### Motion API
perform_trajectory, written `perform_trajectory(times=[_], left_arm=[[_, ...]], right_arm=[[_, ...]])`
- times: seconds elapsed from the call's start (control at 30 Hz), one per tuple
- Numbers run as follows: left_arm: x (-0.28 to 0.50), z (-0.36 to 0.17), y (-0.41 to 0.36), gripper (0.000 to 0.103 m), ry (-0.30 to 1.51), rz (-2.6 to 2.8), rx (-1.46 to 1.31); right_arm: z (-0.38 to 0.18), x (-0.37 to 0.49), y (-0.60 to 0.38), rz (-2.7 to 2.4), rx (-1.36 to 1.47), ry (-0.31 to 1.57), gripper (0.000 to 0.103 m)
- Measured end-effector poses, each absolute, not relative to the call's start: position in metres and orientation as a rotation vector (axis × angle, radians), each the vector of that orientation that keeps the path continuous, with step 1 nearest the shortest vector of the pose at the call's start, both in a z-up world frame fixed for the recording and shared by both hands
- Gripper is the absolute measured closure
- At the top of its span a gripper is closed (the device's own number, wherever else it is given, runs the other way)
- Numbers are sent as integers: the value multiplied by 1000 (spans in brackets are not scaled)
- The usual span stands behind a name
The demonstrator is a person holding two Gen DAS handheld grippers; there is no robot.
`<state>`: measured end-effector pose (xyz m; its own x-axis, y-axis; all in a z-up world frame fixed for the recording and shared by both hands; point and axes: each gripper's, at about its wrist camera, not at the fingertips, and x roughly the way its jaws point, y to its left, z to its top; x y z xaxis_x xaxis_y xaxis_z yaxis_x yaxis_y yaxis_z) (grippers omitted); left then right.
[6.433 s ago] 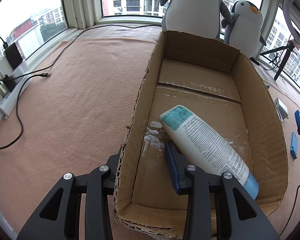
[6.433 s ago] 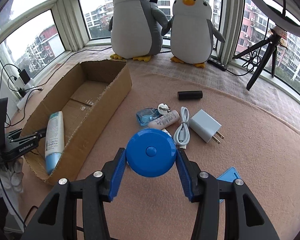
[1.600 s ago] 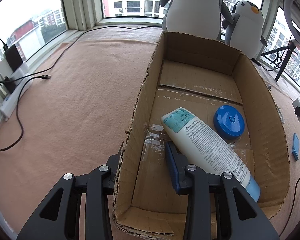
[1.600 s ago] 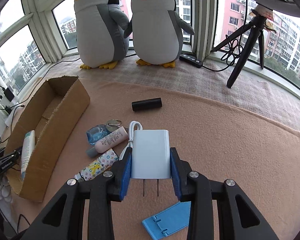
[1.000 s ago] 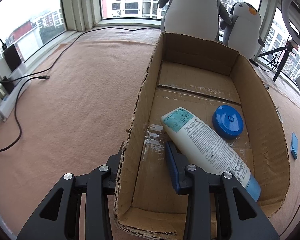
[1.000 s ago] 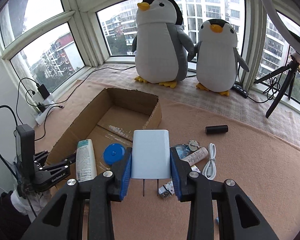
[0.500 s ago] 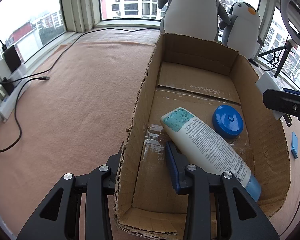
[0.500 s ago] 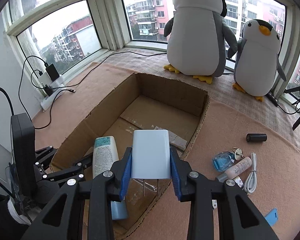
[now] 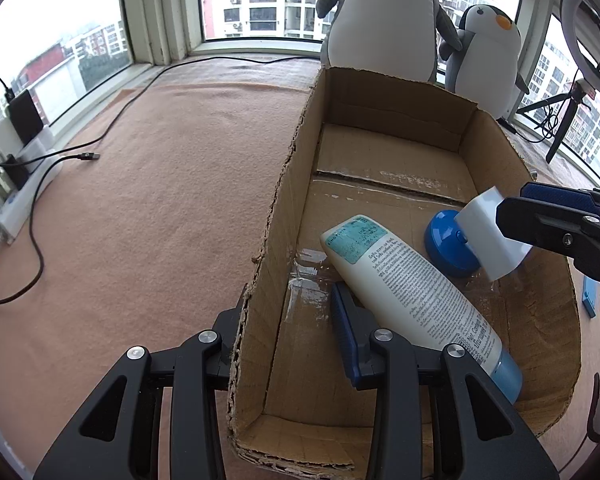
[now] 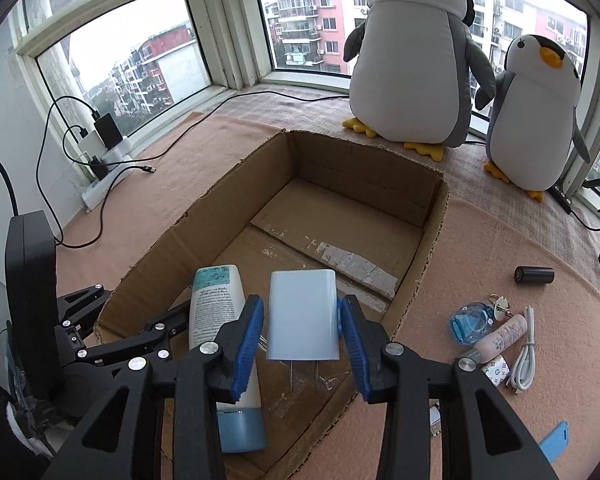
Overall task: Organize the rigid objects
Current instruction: 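Carry the charger into the box and open the right gripper, then move the right gripper back over the white USB cable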
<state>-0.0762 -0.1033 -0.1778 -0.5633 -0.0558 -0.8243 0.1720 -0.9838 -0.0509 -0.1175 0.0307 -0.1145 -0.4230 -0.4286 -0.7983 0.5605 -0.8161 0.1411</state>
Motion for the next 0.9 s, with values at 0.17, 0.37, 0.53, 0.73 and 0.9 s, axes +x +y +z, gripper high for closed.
perform_trajectory(times=[0.17, 0.37, 0.53, 0.73, 0.9], left_arm=[[-76, -176, -104, 67, 189, -2661, 1393], [-75, -175, -105, 67, 185, -2661, 1390], [-76, -176, -105, 67, 182, -2660, 1391], [-76, -176, -105, 67, 183, -2660, 1390], [-76, -176, -105, 67, 181, -2660, 1391]], right_arm=[[-103, -116, 34, -2275, 1155, 166, 26], [-100, -117, 41, -2295, 1160, 150, 26], [-94, -118, 59, -2323, 1157, 102, 26], [-89, -119, 94, -2372, 1181, 61, 26], [-94, -126, 133, -2442, 1222, 26, 26]])
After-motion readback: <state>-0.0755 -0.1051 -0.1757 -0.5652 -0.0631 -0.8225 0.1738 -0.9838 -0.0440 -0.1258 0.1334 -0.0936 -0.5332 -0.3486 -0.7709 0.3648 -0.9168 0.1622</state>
